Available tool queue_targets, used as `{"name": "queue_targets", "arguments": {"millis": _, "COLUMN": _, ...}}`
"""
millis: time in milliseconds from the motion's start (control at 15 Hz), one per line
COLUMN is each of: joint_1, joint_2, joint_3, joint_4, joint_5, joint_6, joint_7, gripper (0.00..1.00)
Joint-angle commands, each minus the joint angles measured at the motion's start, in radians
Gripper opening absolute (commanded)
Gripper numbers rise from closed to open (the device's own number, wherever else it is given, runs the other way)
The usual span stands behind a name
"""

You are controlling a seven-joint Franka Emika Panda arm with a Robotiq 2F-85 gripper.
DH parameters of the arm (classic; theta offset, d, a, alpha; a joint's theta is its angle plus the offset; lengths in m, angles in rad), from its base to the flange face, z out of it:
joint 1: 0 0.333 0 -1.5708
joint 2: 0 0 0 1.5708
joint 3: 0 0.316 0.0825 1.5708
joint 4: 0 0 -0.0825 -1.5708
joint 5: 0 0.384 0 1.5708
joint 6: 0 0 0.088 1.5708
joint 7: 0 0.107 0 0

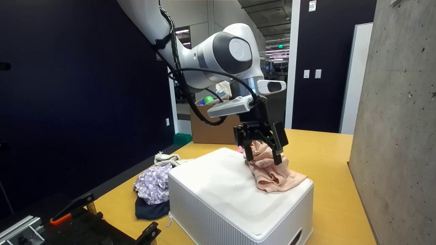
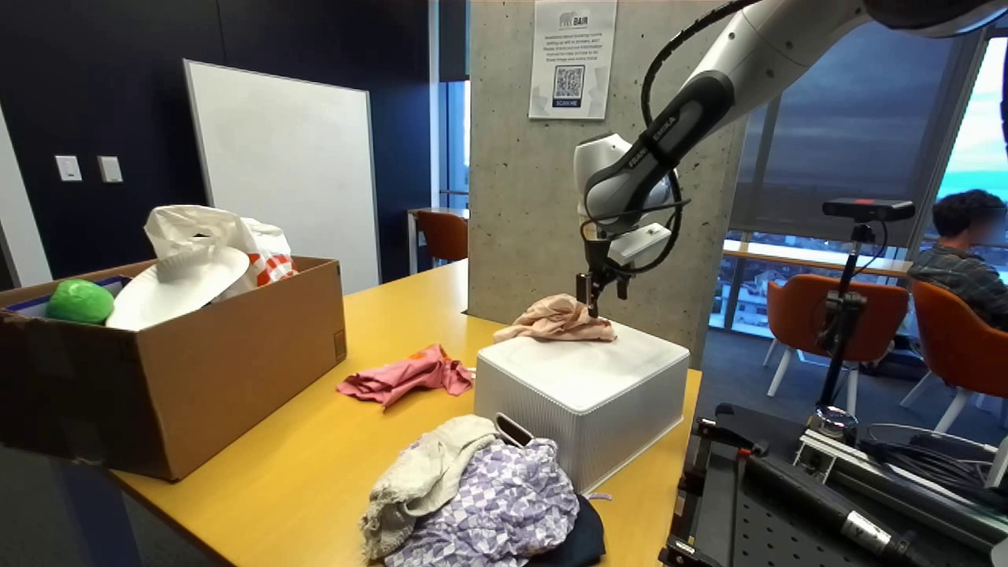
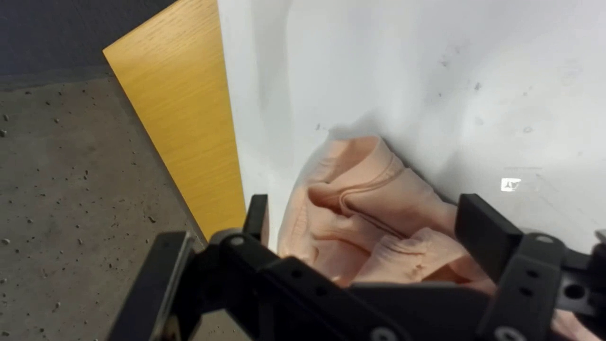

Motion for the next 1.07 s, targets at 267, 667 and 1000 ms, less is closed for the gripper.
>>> {"name": "queue_targets", "arguments": {"millis": 267, "joint_1": -0.016, "joint_2": 0.085, "joint_3": 0.017, "joint_4": 0.061, "joint_5": 0.083, "joint_6": 0.156, "joint_7": -0.022, "gripper": 1.0}}
{"name": "queue_targets", "arguments": {"millis": 667, "joint_1": -0.032, "joint_2": 0.13, "joint_3": 0.023, "joint_4": 0.079, "joint_5": 0.139, "joint_6": 0.202, "joint_7": -0.038, "gripper": 1.0}}
{"name": "queue_targets", "arguments": {"millis": 1000, "joint_1": -0.043, "joint_2": 0.155, "joint_3": 0.031, "joint_4": 0.061, "joint_5": 0.176, "joint_6": 0.237, "joint_7": -0.049, "gripper": 1.0}}
